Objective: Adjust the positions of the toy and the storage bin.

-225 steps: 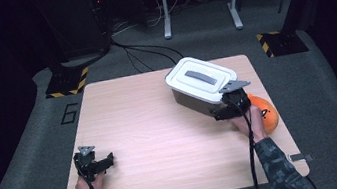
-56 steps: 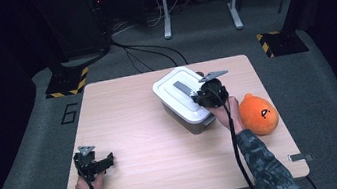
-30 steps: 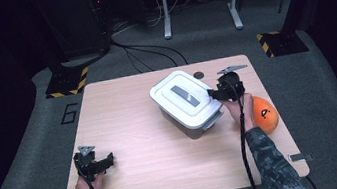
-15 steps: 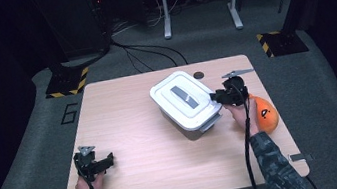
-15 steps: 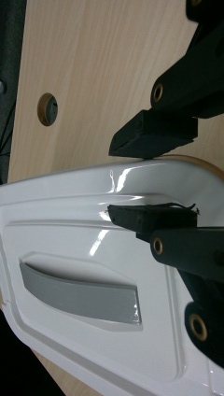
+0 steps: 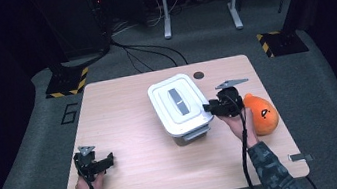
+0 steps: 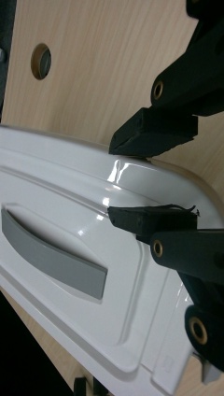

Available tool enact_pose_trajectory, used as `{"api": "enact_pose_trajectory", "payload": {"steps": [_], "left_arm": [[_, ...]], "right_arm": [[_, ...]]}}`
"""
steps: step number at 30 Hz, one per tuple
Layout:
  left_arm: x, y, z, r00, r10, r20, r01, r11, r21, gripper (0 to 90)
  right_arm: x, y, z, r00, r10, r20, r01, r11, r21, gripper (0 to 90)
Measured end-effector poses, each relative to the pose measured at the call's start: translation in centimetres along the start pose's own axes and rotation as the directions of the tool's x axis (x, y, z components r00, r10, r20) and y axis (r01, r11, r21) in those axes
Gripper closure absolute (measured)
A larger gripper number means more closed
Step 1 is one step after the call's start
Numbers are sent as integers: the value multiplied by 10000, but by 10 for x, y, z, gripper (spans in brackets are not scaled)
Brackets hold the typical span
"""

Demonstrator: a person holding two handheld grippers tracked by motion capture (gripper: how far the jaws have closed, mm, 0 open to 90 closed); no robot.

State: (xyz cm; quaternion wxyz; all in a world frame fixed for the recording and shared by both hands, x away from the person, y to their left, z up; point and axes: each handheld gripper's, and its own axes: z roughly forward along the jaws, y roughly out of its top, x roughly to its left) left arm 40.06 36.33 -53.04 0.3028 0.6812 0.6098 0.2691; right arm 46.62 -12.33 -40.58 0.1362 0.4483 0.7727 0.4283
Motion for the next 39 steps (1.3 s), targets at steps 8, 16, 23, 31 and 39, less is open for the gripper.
{"api": "enact_pose_trajectory", "payload": {"steps": [8, 16, 23, 31, 39], "left_arm": [[0, 0, 0, 10000, -3, 3, 3, 10000, 0, 123], [0, 0, 0, 10000, -18, 32, 18, 10000, -27, 124], [1, 1, 0, 10000, 29, 49, -29, 10000, 7, 123], [-4, 1, 0, 9998, 58, -214, -58, 10000, -31, 119], [-21, 18, -4, 9990, 264, -357, -257, 9995, 199, 83]], "right_arm": [[28, -5, 6, 9982, -382, -472, 378, 9992, -107, 599], [52, -8, 17, 9926, -454, -1129, 420, 9986, -322, 583], [63, -11, 17, 9910, -873, -1015, 828, 9954, -476, 397], [43, -33, -16, 9951, -931, -331, 898, 9918, -905, 155], [25, -98, -15, 9949, -1005, 132, 1006, 9948, -149, 108]]}}
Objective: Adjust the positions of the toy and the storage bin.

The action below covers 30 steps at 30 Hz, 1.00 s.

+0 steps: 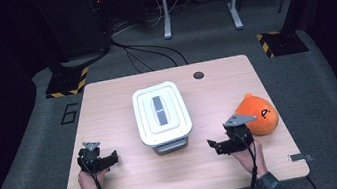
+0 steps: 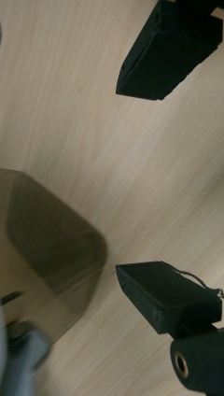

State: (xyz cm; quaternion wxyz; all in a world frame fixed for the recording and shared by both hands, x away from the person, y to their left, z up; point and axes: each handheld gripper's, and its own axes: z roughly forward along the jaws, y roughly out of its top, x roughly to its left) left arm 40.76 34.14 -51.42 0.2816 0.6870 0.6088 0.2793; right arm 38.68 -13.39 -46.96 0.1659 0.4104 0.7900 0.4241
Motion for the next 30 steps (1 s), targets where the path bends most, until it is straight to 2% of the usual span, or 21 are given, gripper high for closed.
{"api": "enact_pose_trajectory", "payload": {"steps": [2, 3, 5, 7, 10, 14, 19, 22, 26, 27, 30], "left_arm": [[0, 4, -3, 9999, 19, 150, -19, 10000, -36, 72], [-1, 14, -12, 9994, -52, 351, 67, 9991, -410, 72], [-3, 26, -23, 9978, -220, 625, 265, 9970, -726, 72], [-7, 40, -33, 9966, -162, 808, 242, 9948, -991, 73], [-19, 63, -46, 9938, -31, 1109, 175, 9915, -1288, 70], [-41, 92, -55, 9901, 263, 1378, -50, 9883, -1526, 65], [-75, 122, -62, 9817, 739, 1753, -456, 9860, -1605, 56], [-97, 136, -63, 9735, 1143, 1979, -843, 9845, -1536, 52], [-124, 149, -58, 9631, 1519, 2221, -1256, 9838, -1283, 45], [-133, 152, -54, 9611, 1449, 2352, -1179, 9851, -1250, 45], [-145, 157, -46, 9556, 1614, 2464, -1429, 9855, -914, 45]], "right_arm": [[2, -13, 6, 9999, -78, 107, 76, 9998, 171, 99], [2, -18, 9, 9999, -102, 115, 98, 9996, 277, 98], [1, -28, 15, 9998, -76, 169, 68, 9987, 515, 96], [-1, -36, 20, 9993, -98, 347, 74, 9976, 690, 95], [-4, -42, 24, 9978, -172, 642, 117, 9962, 859, 95], [-8, -49, 27, 9966, -204, 801, 124, 9950, 992, 100], [-11, -51, 27, 9954, -239, 930, 137, 9939, 1095, 102], [-11, -51, 28, 9942, -345, 1016, 219, 9922, 1227, 100], [-12, -51, 28, 9945, -347, 988, 225, 9922, 1224, 100], [-12, -51, 28, 9945, -362, 985, 240, 9922, 1223, 100], [-12, -51, 28, 9945, -362, 984, 241, 9923, 1213, 103]]}}
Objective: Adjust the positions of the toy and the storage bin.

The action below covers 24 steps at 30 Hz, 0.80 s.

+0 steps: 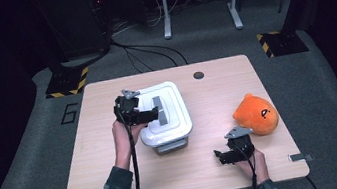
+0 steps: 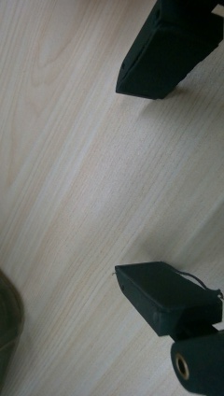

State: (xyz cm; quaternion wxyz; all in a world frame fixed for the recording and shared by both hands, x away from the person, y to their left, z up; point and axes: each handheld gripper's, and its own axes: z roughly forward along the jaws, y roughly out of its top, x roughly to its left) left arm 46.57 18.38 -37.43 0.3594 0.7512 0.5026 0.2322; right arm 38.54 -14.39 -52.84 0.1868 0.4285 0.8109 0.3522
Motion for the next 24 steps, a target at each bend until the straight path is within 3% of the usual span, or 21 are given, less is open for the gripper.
{"api": "enact_pose_trajectory", "payload": {"steps": [7, 11, 14, 17, 20, 21, 24], "left_arm": [[-15, 8, 16, 9995, 289, 155, -296, 9987, 417, 96], [-23, 10, 24, 9983, 569, 155, -578, 9958, 707, 168], [-26, 8, 29, 9977, 659, 147, -671, 9931, 964, 304], [-28, 7, 29, 9966, 825, -10, -821, 9923, 932, 336], [-30, 7, 28, 9950, 979, 179, -992, 9905, 952, 395], [-30, 7, 29, 9961, 810, 345, -840, 9918, 968, 462], [-27, 6, 29, 9966, 691, 453, -733, 9926, 966, 463]], "right_arm": [[-1, 0, 0, 10000, 45, -40, -45, 10000, -45, 116], [-1, 0, 0, 10000, 48, 10, -48, 10000, -65, 125], [-1, 0, 0, 10000, 72, 8, -72, 10000, -56, 128], [-1, 0, 0, 10000, 58, -6, -58, 10000, -71, 130], [-1, 0, 0, 10000, 88, -5, -88, 9999, -75, 135], [-1, 0, 0, 10000, 71, 3, -71, 9999, -94, 136], [-1, 0, -1, 10000, 58, -15, -58, 10000, -80, 139]]}}
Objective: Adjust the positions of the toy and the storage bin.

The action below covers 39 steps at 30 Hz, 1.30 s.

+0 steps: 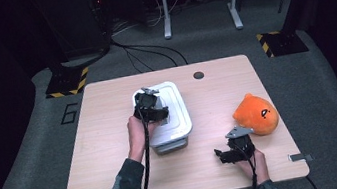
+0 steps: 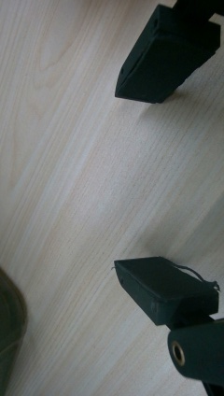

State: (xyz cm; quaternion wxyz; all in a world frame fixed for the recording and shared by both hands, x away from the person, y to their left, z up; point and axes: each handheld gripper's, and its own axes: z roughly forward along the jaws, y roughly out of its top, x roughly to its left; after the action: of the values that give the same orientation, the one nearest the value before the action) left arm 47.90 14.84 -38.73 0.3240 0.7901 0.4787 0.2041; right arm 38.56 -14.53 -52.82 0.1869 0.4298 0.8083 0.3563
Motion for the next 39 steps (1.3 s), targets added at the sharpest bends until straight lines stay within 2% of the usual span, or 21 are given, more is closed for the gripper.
{"api": "enact_pose_trajectory", "payload": {"steps": [7, 13, 20, 25, 28, 29, 30, 33, 35, 39], "left_arm": [[3, 0, -2, 9997, 212, -100, -211, 9998, 41, 502], [8, -1, -3, 9996, 183, -195, -183, 9998, -29, 549], [6, -1, -3, 9979, 611, -218, -612, 9981, -64, 583], [2, 0, -2, 9961, 872, 111, -870, 9962, -98, 623], [2, 0, -2, 9929, 998, 648, -988, 9949, -184, 651], [2, 0, -2, 9929, 998, 648, -988, 9949, -184, 660], [3, -1, -1, 9885, 1118, 1013, -1099, 9936, -244, 666], [3, -1, -2, 9818, 1441, 1234, -1414, 9895, -302, 667], [7, -1, -1, 9777, 1468, 1499, -1436, 9891, -324, 667], [11, -1, 0, 9646, 1753, 1969, -1692, 9844, -473, 667]], "right_arm": [[0, 0, 0, 10000, -12, -17, 12, 10000, -7, 143], [0, 0, 0, 10000, -10, -22, 10, 10000, -11, 143], [0, 0, 0, 10000, -11, -19, 11, 10000, -13, 144], [0, 0, 0, 10000, -15, -21, 15, 10000, -15, 145], [0, 0, 0, 10000, -14, -19, 14, 10000, -11, 146], [0, 0, 0, 10000, -39, -20, 39, 10000, -19, 146], [0, 0, 0, 10000, -40, -22, 40, 10000, -20, 146], [0, 0, 0, 10000, -64, -34, 64, 10000, -28, 147], [0, 0, 0, 10000, -65, -33, 65, 10000, -30, 147], [0, 0, 0, 10000, -71, -28, 71, 10000, -32, 147]]}}
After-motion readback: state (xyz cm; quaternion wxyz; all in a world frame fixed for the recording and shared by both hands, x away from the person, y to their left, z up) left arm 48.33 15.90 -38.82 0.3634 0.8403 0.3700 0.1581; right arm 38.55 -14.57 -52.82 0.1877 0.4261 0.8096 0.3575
